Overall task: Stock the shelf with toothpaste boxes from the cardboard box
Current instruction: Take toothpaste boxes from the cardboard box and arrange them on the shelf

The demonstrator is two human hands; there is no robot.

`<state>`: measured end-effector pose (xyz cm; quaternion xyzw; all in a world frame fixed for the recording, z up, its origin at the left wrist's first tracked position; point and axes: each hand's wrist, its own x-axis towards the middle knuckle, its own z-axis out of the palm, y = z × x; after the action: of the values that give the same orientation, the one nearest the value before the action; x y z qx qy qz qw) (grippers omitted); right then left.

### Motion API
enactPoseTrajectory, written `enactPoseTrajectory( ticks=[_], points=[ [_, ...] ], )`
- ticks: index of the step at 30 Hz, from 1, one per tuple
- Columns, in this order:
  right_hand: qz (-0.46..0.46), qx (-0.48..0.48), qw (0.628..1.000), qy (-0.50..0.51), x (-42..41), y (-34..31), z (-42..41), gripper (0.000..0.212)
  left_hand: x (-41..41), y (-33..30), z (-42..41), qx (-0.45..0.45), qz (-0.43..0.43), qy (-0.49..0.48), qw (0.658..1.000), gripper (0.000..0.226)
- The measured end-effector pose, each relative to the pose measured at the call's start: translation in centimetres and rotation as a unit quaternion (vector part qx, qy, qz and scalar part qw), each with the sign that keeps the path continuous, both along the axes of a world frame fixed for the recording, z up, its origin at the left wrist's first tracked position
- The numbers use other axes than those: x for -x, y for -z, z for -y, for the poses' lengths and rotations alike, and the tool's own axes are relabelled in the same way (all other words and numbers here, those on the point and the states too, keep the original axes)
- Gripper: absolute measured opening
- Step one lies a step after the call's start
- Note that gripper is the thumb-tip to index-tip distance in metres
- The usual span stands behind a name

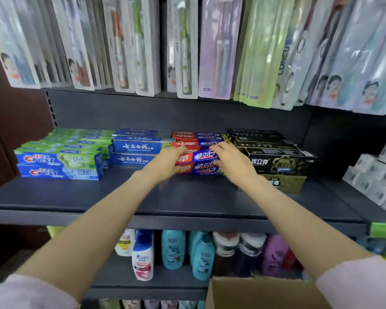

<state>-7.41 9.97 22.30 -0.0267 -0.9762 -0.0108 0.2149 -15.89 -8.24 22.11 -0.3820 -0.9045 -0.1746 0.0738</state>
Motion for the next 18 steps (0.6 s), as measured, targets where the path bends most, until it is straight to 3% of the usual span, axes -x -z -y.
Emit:
enactPoseTrajectory(
  ticks=[3,6,10,18],
  points=[
    [0.021,0.026,0.999,0.004,1.0,1.4,-0.8,0.051,1.2,0.6,-0.9,0.02,-0.036,-0.018,0.999,0.055],
    [0.068,-0.001,0.997,0.036,1.3,3.3,-1.4,0.053,1.6,2.0,-1.2,0.108,-0.125,-0.026,0.986,0.051],
    [0.071,-0.037,0.994,0.074,1.6,4.3,-0.7,0.059,1.9,3.1,-1.4,0.101,-0.159,-0.02,0.982,0.052],
    [0.082,0.032,0.993,0.074,1.5,3.9,0.3,0.06,1.1,2.9,-2.1,0.08,-0.136,-0.041,0.987,0.049]
  ],
)
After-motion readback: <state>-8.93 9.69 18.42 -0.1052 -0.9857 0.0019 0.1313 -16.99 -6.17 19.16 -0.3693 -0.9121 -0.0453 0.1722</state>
